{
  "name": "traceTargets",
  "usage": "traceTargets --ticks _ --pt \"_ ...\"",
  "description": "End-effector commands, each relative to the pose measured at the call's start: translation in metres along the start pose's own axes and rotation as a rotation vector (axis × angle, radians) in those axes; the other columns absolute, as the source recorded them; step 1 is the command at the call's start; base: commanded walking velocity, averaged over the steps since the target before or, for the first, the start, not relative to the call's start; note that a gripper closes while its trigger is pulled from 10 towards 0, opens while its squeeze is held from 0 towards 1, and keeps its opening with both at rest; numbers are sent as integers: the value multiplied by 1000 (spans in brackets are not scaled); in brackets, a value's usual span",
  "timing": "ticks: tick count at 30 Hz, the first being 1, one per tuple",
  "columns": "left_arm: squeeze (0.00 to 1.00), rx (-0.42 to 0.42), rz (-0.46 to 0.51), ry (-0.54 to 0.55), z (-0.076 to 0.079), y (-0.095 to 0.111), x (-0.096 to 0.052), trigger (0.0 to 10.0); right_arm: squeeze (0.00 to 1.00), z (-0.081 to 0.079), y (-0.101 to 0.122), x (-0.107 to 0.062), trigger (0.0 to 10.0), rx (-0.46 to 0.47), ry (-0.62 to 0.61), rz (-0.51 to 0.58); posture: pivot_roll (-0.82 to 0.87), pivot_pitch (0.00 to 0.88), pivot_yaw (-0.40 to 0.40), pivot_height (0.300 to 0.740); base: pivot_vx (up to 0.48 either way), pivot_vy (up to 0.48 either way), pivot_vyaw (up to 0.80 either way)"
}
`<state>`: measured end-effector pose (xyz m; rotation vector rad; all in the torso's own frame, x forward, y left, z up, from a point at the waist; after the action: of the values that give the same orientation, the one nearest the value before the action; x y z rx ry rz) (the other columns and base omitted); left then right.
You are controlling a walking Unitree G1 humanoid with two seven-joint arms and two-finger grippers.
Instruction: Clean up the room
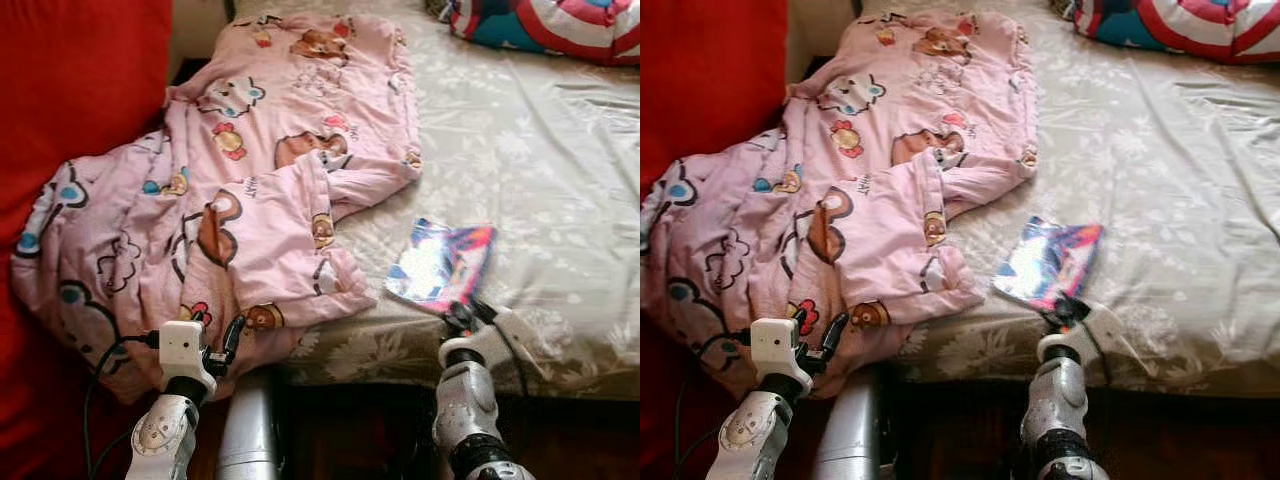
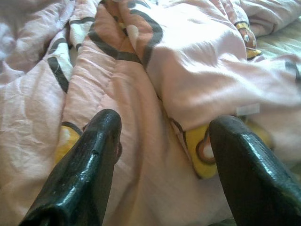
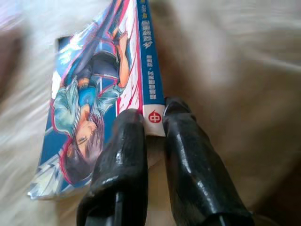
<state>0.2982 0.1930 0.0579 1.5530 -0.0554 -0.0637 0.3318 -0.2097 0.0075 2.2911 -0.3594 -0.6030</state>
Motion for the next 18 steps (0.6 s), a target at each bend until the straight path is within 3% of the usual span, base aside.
traceTargets --ticks 1,3,8,11,15,16,18 --pt "0 17 -25 3 -2 -7 -5 10000 0 26 -2 -2 0 66 -107 -18 155 131 -14 554 0 0 0" --pt "0 18 -27 2 -2 -8 -5 10000 0 32 -9 -4 0 91 -129 -58 156 132 -15 554 0 0 0" --pt "0 16 -25 2 -1 -8 -5 10000 0 36 -13 -7 0 34 -117 -73 157 132 -16 554 0 0 0" --pt "0 17 -26 3 -2 -9 -5 10000 0 24 -10 -6 0 -41 -50 -51 158 132 -16 554 0 0 0" --pt "0 19 -28 5 -2 -9 -5 10000 0 -8 1 -4 0 -249 123 26 157 130 -15 554 0 0 0" --pt "0 18 -29 6 -2 -10 -5 10000 0 -26 8 -5 0 -348 214 78 153 129 -16 554 0 0 0" --pt "0 17 -31 6 -2 -10 -5 10000 0 -36 11 -5 0 -389 265 102 152 129 -16 554 0 0 0"
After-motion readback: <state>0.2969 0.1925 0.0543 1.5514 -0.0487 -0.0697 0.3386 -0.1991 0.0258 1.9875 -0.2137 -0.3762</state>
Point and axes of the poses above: a point about 5 cm out from each wrist's last joint towards the gripper, its own x axis pointing out of the wrist towards the gripper, its own y axis along the axis of the wrist's last joint, z = x × y, the point moved 4 cm from there along x, pointing out of the wrist towards the gripper, and after that the axes turned 1 degree about -x, right-handed, at the moved point
